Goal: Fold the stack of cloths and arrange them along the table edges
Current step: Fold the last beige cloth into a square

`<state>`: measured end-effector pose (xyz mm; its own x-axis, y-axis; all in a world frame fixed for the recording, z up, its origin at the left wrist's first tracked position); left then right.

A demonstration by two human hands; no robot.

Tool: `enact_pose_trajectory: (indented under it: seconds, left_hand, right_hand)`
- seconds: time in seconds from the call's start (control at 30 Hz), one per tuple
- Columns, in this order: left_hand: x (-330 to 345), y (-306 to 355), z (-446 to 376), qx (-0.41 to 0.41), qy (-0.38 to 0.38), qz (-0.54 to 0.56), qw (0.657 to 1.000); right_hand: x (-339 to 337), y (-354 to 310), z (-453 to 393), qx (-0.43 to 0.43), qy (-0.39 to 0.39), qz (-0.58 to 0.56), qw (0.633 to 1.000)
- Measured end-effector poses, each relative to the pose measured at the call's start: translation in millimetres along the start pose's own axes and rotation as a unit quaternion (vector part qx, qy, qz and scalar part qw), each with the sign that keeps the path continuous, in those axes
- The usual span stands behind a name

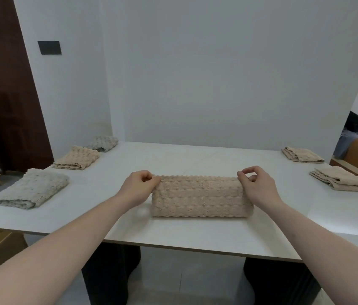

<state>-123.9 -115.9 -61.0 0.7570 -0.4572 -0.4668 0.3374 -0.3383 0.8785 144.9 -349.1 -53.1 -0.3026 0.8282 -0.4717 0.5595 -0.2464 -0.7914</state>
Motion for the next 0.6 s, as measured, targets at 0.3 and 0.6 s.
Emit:
enact_pose_trajectory:
  seconds: [0.3,0.6]
  left_hand:
    - [27,-10,-51,-0.028,0.058,-0.068,0.996]
    - [48,-46,-53,0.01,0.076,-0.272,0.959]
  right_hand:
    - [29,26,-45,0.069,0.01,0.053,0.996]
    - [53,62,-19,0.057,-0.028,0.15,0.987]
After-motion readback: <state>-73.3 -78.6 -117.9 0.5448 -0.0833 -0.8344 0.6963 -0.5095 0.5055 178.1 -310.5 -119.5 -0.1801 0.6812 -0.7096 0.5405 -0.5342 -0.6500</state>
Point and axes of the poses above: each hand's wrist, its own z-axis away from the middle knuckle, its own x-axis out of the palm, y = z × x, the point moved 4 cm from there along -z, towards the middle knuckle, and after that the axes turned 4 degrees about -x, right-handed, at the moved point
